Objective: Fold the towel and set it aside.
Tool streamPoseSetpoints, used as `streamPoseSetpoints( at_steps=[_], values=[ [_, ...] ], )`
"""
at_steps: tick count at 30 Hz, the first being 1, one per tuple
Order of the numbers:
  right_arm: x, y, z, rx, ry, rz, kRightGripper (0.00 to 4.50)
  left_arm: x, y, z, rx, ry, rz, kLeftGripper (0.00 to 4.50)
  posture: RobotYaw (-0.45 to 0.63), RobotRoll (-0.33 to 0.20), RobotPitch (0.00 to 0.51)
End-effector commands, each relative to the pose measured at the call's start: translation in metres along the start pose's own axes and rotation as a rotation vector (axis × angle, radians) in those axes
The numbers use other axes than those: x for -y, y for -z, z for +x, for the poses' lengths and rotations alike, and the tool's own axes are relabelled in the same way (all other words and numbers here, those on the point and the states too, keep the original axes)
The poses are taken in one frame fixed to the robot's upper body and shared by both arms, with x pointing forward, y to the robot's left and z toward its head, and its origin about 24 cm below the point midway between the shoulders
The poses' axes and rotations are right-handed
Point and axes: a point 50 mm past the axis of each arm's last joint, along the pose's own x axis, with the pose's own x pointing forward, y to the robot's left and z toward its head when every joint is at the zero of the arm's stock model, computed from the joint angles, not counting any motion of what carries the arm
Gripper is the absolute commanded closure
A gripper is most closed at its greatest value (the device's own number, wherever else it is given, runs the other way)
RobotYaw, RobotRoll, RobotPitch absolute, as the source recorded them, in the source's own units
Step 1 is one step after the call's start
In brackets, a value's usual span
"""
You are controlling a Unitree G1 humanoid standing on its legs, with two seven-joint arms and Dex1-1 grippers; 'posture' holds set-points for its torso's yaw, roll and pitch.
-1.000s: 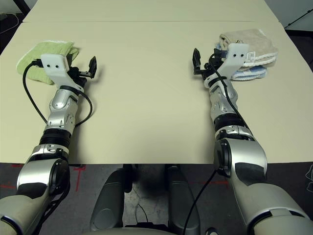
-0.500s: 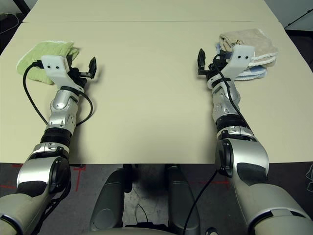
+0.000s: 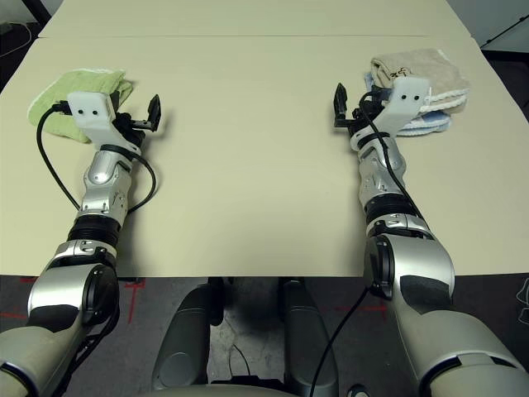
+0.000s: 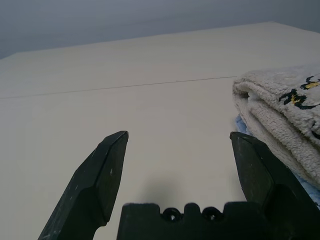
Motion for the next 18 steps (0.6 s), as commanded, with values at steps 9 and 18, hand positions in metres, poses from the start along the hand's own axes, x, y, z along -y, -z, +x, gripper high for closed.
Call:
streamPoseSetpoints(
  at_steps=[9,18],
  values=[
    [0.0037,0.0068,-0.0069,-0.015,-0.004,-0.018,0.04,-0.0042,0.0053,-0.0016,-0.039,0.007,0.004,0.00,0.00,0.000,0.278],
    [0.0046,0.0073,-0.0072,-0.018,0.008,-0.016,0.04,-0.0042,0.0050,-0.0003,-0.044,0.003,0.004,0.00,0.00,0.000,0.276]
  ],
)
